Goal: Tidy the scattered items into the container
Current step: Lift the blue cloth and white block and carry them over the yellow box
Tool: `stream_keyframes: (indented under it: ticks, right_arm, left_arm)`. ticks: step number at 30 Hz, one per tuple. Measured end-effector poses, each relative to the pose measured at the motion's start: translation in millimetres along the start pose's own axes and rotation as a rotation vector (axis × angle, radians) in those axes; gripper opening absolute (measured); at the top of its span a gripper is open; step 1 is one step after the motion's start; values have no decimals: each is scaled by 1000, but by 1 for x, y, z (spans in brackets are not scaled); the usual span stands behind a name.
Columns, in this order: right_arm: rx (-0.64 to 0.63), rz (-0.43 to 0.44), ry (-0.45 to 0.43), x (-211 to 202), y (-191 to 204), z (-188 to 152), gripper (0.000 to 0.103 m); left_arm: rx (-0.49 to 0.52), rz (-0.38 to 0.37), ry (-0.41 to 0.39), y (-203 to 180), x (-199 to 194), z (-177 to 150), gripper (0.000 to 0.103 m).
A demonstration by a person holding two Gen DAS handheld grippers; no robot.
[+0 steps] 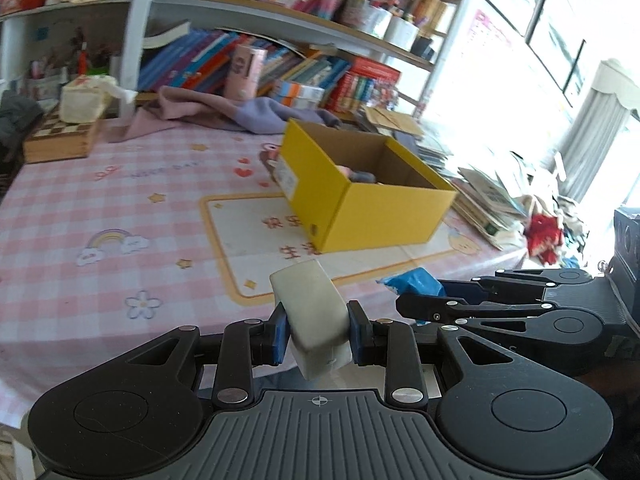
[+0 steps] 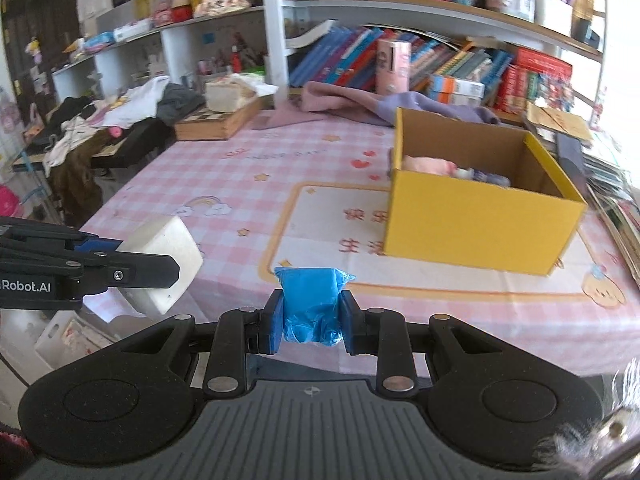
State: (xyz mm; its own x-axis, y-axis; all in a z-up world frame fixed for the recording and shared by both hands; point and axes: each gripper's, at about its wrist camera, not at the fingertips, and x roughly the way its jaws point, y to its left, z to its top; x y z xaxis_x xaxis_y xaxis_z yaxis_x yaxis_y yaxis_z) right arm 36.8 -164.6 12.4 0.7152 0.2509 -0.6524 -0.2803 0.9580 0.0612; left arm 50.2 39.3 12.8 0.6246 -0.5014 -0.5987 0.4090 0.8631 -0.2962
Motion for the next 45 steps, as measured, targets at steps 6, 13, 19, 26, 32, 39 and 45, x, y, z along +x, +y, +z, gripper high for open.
stream_keyframes:
  ticks: [6,13,19,26,32,39,45]
  right_arm:
    - [58,-47,18,-8,-12,-10,26]
    - [102,-100,31,-20,-23,-21,26]
    - [141,-139,41,-27,-34,-29,26]
    - [165,-173,45,-35,-43,-35,26]
    - [183,-201,36,-41,-55,-36,26]
    - [216,-260,18,-52,-78,-37,26]
    - [258,-289,11,-51,-103,-34,26]
  left_arm:
    - [21,-38,21,-10,7,-2,28]
    - [44,-98,55,-21,18,-3,28]
    - [68,-141,79,-30,28,-4,28]
    - [87,-181,99,-41,38,-2,28]
    - [120,-220,109,-55,48,3,28]
    - [153,-279,131,-76,70,11,28]
    - [196,-313,144,-93,92,20,28]
